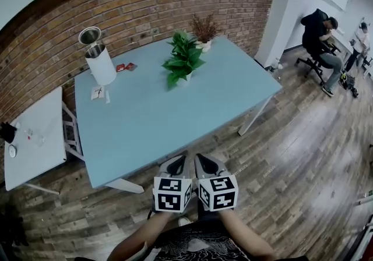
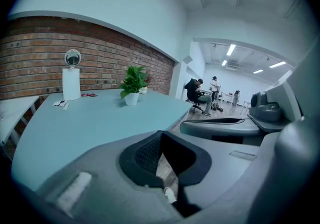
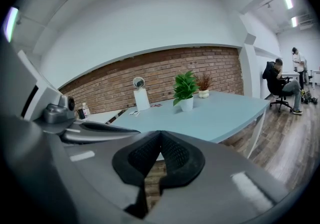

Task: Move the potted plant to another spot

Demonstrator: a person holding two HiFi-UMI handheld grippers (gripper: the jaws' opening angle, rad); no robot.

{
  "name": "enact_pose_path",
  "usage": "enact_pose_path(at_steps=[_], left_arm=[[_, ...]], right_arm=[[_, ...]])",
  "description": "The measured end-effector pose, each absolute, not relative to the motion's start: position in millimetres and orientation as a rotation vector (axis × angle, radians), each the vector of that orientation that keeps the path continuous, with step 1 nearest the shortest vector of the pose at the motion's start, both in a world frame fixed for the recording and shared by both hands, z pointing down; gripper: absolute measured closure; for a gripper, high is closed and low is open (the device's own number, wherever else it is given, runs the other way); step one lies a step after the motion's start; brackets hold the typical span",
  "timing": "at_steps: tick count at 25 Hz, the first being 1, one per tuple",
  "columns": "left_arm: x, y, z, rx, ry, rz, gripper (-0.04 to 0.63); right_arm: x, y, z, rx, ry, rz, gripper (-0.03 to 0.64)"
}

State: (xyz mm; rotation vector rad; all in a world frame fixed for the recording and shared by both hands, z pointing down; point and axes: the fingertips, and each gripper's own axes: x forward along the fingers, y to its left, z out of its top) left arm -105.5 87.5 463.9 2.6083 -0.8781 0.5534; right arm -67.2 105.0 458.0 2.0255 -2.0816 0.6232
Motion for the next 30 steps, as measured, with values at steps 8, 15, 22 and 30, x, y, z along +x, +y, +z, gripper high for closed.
enact_pose_path(at_steps=[8,15,22,30], left_arm=[[-85.9,54.7,472.3,2.579,-0.922,0.566,0.597],[-56.6,20.6,475.9,2.552,-0.941,0.574,0.597],[-31.1,-11.4,482.2,2.518,-0.974,0.574,0.597],[-13.7,-41.8,491.4,2.481,-1.006,0.588,0.597]], right_arm=[[-45.6,67.9,466.8,1.985,-2.109,0.635,0.611],[-15.6,32.0,469.9,1.953,-2.123,0.653,0.611],[9.0,1.6,476.6,1.902,-2.136,0.667,0.611],[28.1,-33.2,485.0,1.856,-2.157,0.679,0.611]])
